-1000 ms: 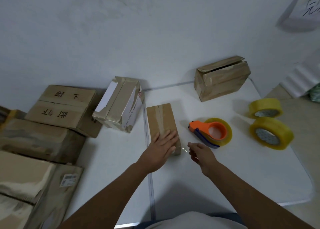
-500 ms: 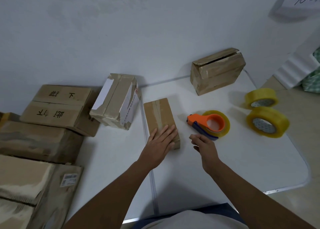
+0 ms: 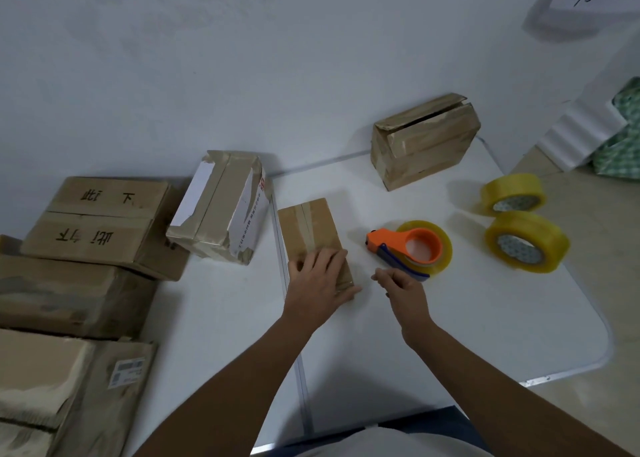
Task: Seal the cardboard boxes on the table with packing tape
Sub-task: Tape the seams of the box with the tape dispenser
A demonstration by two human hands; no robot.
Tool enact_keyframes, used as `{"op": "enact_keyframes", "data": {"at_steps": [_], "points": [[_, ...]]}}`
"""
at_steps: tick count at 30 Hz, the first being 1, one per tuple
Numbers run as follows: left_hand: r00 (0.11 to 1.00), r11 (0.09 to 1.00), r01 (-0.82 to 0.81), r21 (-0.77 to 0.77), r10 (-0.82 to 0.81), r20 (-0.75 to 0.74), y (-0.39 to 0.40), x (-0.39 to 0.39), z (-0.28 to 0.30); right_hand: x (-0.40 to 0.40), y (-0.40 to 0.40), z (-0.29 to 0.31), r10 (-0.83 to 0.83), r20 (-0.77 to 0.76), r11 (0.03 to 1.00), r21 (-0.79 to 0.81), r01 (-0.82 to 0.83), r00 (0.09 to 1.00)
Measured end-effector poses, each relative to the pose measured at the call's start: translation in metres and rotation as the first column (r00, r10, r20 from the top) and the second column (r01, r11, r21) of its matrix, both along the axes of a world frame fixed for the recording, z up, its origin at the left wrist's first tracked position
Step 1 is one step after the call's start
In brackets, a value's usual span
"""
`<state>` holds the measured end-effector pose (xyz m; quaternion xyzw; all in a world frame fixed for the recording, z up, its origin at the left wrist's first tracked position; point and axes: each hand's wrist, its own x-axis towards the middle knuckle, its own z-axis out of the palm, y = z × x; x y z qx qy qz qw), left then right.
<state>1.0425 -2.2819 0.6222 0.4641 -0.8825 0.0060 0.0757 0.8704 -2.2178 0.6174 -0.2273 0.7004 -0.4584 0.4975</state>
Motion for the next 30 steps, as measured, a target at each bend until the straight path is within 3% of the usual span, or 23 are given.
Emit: {"op": "enact_keyframes", "data": {"at_steps": [5, 10, 16, 21, 25, 30], "points": [[1.0, 1.0, 0.002, -0.001, -0.002, 0.003, 0.0, 0.001, -0.011, 0.002, -0.005, -0.004, 0.054, -0.16, 0.998, -0.018, -0.057, 0.986], [0.999, 0.997, 0.031, 0.063, -0.029, -0.034, 0.001, 0.005, -0.007, 0.005, -0.013, -0.004, 0.09, -0.178, 0.994, -0.05, -0.101, 0.98], [0.991, 0.995, 0.074, 0.068, -0.081, 0.104, 0.0, 0.013, -0.019, 0.011, -0.026, -0.018, 0.166, -0.211, 0.98, -0.072, -0.185, 0.963], [0.982, 0.991, 0.102, 0.083, -0.114, 0.149, -0.002, 0.013, -0.02, 0.02, -0.04, -0.028, 0.29, -0.313, 0.937, -0.101, -0.336, 0.904], [0.981, 0.992, 0.108, 0.061, -0.117, 0.157, -0.002, 0.011, -0.023, 0.027, -0.042, -0.038, 0.291, -0.393, 0.921, -0.131, -0.367, 0.872], [0.98, 0.994, 0.099, 0.056, -0.107, 0.167, -0.001, 0.011, -0.024, 0.037, -0.038, -0.046, 0.281, -0.325, 0.945, -0.07, -0.32, 0.903]]}}
